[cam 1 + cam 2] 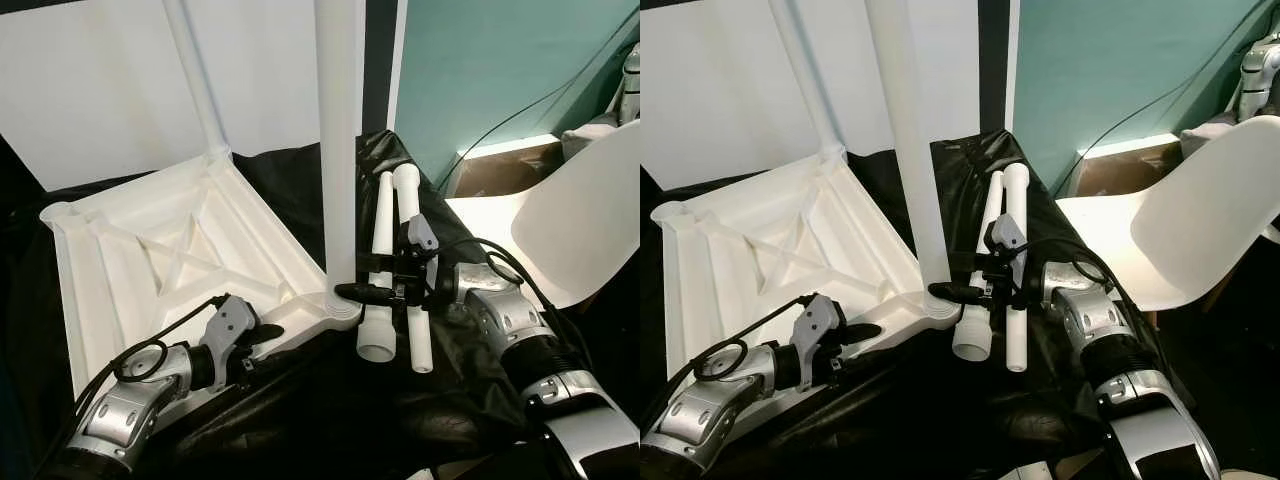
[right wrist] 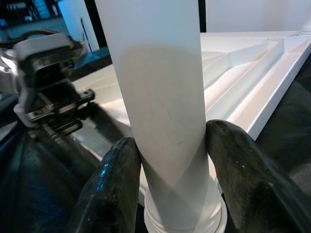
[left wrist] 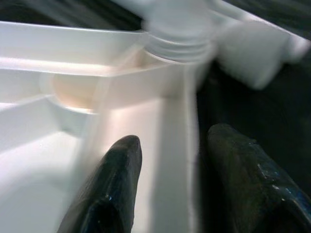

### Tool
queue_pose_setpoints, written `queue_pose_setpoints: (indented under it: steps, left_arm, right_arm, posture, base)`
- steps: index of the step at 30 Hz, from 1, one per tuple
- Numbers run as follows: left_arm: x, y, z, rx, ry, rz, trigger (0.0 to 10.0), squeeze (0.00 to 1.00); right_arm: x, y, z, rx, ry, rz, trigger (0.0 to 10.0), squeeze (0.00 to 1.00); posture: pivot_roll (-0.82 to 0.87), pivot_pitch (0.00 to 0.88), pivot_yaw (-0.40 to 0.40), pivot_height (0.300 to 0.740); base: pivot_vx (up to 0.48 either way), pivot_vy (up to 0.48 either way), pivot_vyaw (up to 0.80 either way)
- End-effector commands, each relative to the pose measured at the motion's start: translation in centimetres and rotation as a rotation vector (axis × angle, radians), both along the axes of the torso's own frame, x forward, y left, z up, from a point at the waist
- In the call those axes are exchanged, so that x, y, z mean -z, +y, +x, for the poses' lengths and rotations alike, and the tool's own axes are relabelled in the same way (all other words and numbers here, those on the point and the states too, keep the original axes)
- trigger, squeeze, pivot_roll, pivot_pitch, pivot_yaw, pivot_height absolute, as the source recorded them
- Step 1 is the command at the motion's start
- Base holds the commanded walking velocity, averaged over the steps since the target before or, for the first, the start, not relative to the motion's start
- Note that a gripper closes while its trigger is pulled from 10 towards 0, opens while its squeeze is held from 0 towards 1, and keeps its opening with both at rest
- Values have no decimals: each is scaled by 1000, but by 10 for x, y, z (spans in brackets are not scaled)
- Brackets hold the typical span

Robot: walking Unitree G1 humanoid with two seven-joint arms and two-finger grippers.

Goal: Building children table

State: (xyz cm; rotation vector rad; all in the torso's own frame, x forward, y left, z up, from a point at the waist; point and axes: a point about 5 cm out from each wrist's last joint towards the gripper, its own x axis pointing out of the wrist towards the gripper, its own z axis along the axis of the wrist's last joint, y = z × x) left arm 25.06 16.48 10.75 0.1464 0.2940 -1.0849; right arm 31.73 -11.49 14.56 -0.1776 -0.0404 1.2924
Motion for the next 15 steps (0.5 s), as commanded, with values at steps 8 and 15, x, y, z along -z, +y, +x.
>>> queue_pose_setpoints:
  steps: [8, 15]
  left_arm:
    - [-11, -3, 8, -71, -27, -56, 10000, 0]
    - [-12, 0, 11, -107, -35, -70, 10000, 0]
  right_arm:
    - [11, 15, -21, -16, 67, 52, 0, 0]
    - [8, 11, -30, 33, 79, 115, 0, 0]
  posture:
    - [26, 0, 34, 740]
    - [7, 0, 37, 740]
  base:
    - [0, 0, 0]
    - [0, 0, 0]
